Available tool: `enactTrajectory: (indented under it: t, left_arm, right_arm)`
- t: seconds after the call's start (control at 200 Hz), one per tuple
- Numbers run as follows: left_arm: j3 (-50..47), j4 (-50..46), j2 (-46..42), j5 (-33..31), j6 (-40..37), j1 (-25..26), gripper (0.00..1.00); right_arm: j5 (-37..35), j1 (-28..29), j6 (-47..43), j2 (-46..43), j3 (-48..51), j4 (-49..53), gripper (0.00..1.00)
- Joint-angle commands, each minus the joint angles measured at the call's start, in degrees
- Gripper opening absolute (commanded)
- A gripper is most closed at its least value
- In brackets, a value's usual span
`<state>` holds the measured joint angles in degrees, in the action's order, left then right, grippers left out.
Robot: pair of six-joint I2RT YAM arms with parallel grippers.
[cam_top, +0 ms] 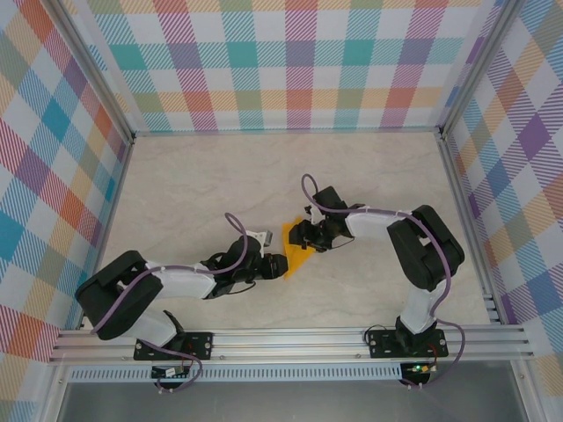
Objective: Fold a paper plane with a square sheet of paper (pick it up from the middle)
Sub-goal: Fourth fold the wing at the center of the table.
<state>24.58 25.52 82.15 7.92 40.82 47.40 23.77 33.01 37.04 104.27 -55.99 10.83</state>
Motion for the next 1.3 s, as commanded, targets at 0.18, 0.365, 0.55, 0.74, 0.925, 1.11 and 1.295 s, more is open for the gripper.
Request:
enactTrajectory:
  t: [0.18, 0.365, 0.55, 0.74, 0.925, 1.11, 1.295]
  left_arm:
    - [-0.1, 0.1, -4.5, -2.6, 3.5, -0.9, 0.39]
    - [1.4, 3.8, -1.1, -1.1, 4.9, -0.9, 0.28]
    - [3.1, 5.0, 1.1, 0.2, 4.9, -0.9, 0.23]
    - [5.3, 3.9, 4.2, 0.9, 4.2, -0.9, 0.2]
    - [7.8, 2.2, 7.8, 1.7, 3.9, -0.9, 0.16]
    - [8.6, -1.3, 9.2, -0.9, 4.2, -1.0, 0.15]
    - [8.6, -1.7, 9.9, -1.1, 3.8, -1.1, 0.14]
  right_arm:
    - [-10.0, 0.6, 3.0, 4.9, -1.2, 6.9, 0.56]
    - [-11.4, 0.6, 5.5, 5.9, -2.1, 8.6, 0.56]
    - [-12.8, 0.6, 6.1, 6.9, -2.8, 10.9, 0.55]
    - [-14.1, 0.7, 6.4, 8.0, -3.6, 13.1, 0.54]
    - [-15.3, 0.7, 7.0, 8.7, -4.3, 15.0, 0.53]
    - [-16.1, 0.8, 7.4, 9.5, -4.6, 16.0, 0.53]
    - [-16.9, 0.8, 7.9, 10.2, -4.7, 16.9, 0.51]
